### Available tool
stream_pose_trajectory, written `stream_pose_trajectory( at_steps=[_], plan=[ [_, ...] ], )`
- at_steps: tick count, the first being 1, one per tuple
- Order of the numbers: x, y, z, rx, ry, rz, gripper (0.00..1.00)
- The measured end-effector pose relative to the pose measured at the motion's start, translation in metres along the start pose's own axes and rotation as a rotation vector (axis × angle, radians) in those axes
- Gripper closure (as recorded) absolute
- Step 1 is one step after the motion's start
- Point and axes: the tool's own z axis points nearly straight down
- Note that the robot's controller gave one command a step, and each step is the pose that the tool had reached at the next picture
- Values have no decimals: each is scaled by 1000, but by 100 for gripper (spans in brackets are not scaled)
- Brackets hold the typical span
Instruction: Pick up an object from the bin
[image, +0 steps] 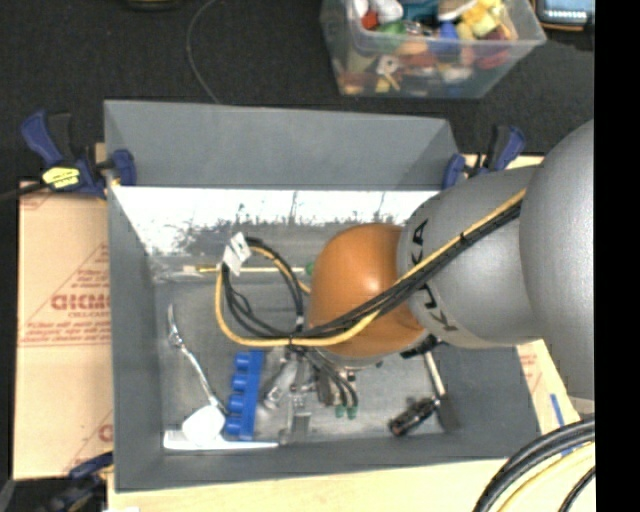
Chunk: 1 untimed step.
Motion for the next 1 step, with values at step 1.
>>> stream_pose_trajectory(
  at_steps=[1],
  plan=[
    [-2, 0, -3, -1, -7, 3, 0]
  ],
)
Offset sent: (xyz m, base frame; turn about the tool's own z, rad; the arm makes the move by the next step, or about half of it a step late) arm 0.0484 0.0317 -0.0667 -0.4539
